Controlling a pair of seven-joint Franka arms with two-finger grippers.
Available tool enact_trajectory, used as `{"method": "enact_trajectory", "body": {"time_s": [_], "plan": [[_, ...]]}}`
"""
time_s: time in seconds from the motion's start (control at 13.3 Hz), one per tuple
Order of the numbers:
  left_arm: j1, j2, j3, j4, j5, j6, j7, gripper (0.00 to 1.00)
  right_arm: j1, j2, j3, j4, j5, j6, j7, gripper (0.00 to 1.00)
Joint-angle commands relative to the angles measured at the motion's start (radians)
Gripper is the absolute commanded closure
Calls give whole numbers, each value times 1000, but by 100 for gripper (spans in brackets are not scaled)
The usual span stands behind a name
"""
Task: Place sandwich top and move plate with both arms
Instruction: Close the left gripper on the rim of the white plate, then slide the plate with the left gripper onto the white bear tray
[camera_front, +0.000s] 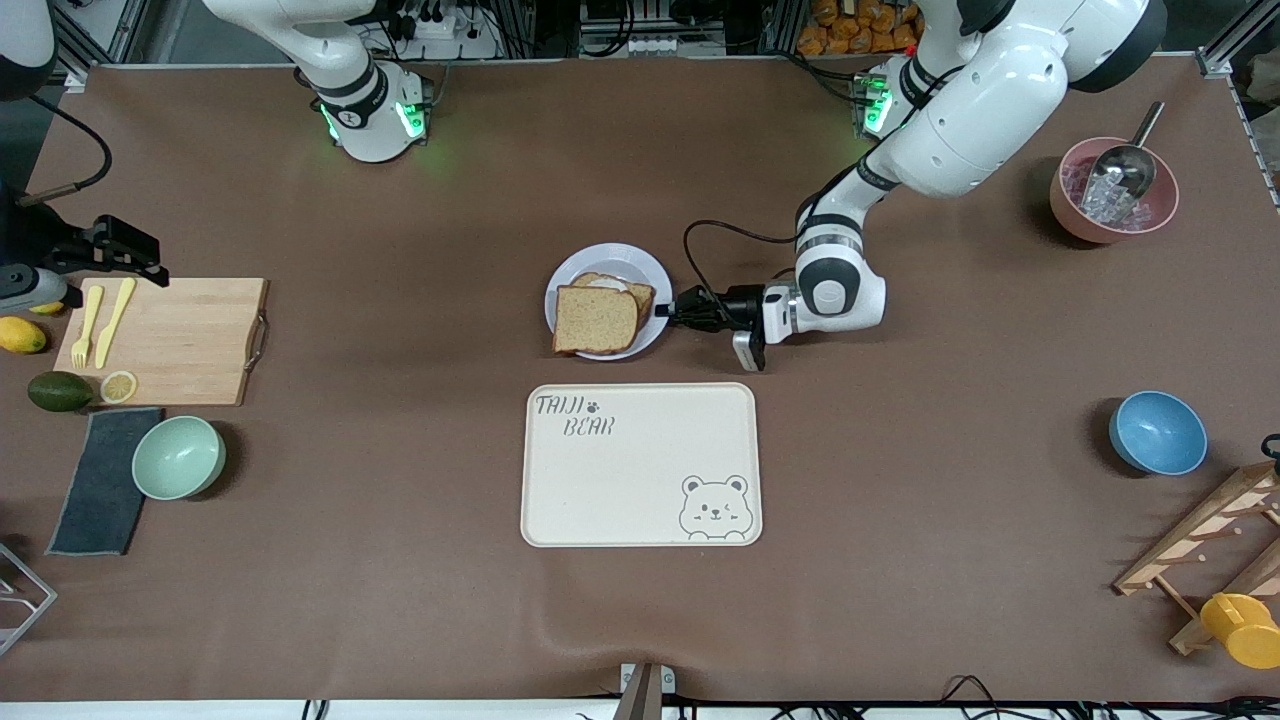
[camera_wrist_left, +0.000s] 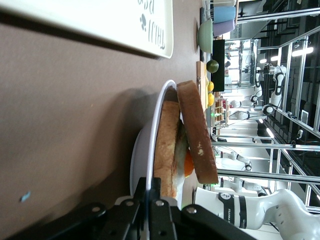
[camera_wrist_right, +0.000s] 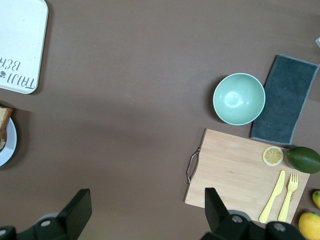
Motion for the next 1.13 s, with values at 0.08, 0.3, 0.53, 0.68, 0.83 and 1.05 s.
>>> {"method": "enact_trajectory", "body": {"time_s": [0.08,0.3,0.53,0.68,0.83,1.05], "plan": [[-10,16,1,41,-17,-5,27,100,-17,6,16,11,-27,-6,3,0],[-10,13,-11,55,-25,-7,27,100,-18,6,16,11,-33,-6,3,0],[-9,16,-16,64,-28,-65,29,100,-18,6,16,11,-33,-6,3,0],[2,16,-16,62,-28,-102,69,100,-17,6,16,13,-33,-5,3,0],[7,11,-16,64,-30,-105,70,100,-15,11,16,13,-33,-6,3,0],[21,8,-16,84,-31,-107,69,100,-17,15,16,13,-33,-5,3,0]]}}
